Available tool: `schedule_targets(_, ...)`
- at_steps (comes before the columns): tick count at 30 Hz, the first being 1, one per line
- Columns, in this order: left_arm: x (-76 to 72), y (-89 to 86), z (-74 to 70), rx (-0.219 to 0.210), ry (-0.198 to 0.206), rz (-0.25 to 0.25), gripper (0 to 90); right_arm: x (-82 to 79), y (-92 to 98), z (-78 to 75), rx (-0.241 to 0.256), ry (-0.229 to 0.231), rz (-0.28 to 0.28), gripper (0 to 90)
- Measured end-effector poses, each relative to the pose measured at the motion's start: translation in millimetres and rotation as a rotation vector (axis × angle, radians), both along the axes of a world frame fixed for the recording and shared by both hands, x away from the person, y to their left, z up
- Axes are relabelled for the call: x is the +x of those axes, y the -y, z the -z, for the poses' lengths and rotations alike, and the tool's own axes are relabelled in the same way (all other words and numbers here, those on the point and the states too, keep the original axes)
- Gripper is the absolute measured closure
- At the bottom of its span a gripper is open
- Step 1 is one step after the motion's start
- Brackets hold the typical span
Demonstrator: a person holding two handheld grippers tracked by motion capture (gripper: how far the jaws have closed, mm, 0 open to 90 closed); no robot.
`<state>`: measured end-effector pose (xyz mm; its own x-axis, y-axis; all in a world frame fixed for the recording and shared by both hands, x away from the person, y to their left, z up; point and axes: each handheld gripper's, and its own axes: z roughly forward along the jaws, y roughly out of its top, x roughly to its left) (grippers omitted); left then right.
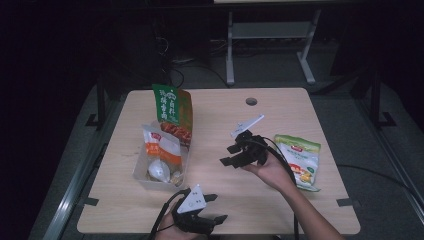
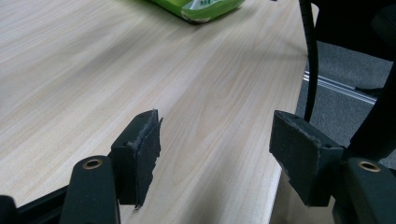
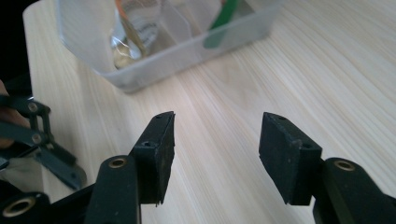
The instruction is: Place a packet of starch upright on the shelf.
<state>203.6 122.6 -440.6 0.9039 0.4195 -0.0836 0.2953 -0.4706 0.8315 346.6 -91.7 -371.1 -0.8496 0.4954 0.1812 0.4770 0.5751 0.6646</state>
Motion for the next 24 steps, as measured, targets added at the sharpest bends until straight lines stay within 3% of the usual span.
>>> schedule_targets(14, 5.7, 7.9, -1.7, 0.005, 0.003, 0.004, 33.0, -6.2, 77.7, 9.8, -0.022, -0.014, 0.156, 41.1)
schedule_targets(24, 12.7, 19.1, -8.2, -0.004, 0.009, -0.001, 32.9, -11.1, 144.6, 22.5, -0.053, -0.031, 0.320, 36.8)
